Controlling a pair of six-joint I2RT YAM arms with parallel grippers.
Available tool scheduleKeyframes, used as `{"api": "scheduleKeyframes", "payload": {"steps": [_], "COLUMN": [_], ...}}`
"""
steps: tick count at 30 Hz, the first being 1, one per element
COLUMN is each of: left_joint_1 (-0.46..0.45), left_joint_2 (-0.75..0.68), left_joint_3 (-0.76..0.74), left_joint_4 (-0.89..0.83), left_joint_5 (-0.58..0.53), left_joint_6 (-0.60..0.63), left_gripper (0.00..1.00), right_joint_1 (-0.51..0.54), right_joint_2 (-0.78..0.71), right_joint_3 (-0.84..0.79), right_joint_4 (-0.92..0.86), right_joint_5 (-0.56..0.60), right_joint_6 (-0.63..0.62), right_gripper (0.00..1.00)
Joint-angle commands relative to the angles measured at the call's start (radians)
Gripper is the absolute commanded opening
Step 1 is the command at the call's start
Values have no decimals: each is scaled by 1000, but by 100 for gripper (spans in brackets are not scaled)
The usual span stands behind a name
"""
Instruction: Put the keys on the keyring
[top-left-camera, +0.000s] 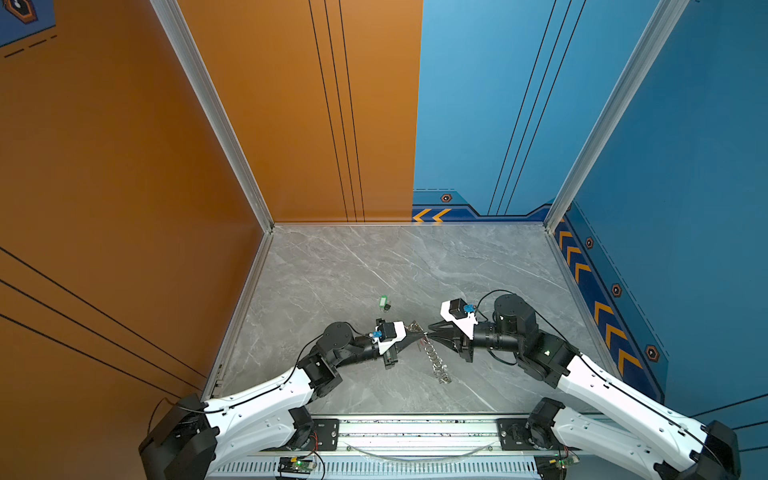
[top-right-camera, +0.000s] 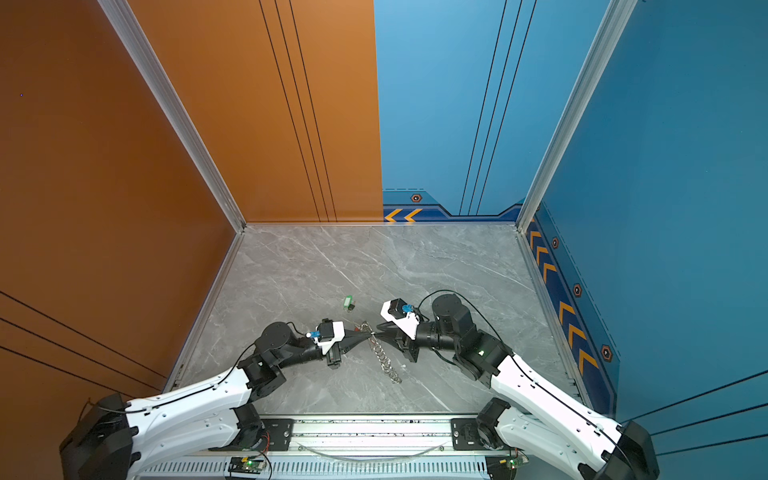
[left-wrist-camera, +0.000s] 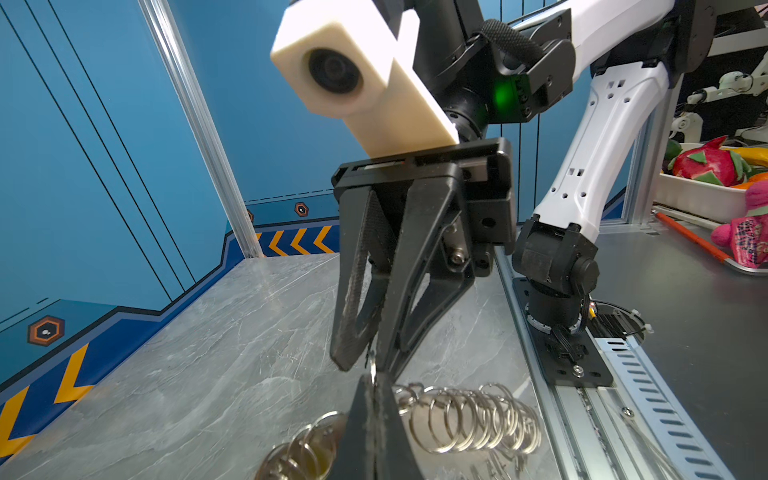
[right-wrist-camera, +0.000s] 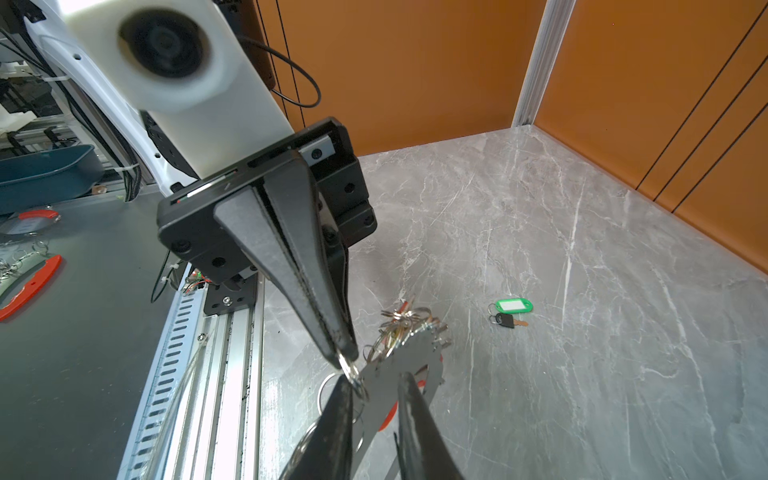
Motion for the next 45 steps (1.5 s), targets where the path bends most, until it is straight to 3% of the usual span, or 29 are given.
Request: {"api": "scheduleKeyframes", "payload": {"steps": [1,12,15,22,25,31,45], "left_joint_1": [6,7,5,-50,-68,-62,-46], "left_joint_2": [3,10,16,-91,-125,-105,-49], "left_joint_3": [20,24,18,3,-3,27,34], "left_joint_4": [64,64,56,-177,-222,-233,-201], "left_joint_5": [47,32,-30,-219,-249,-191,-95], "left_joint_6": [-20,-22,-6,81,83,56,-5], "left_gripper": [0,0,2,18,23,24,21], "right_joint_1": [2,20,33,121,157,214,248], "right_joint_2": [6,18,14,72,130,232,236], "right_joint_3": [40,60,79,247,333,459,465], "right_joint_4": [-25,-85,-126,-407,-535,-686,-646], "right_joint_5": [-37,10,85,330,387,438,418], "right_joint_6": [-6,-55,-76,-179,-218,-276,-287], "right_gripper": [19,6,0,0,0,0,0]}}
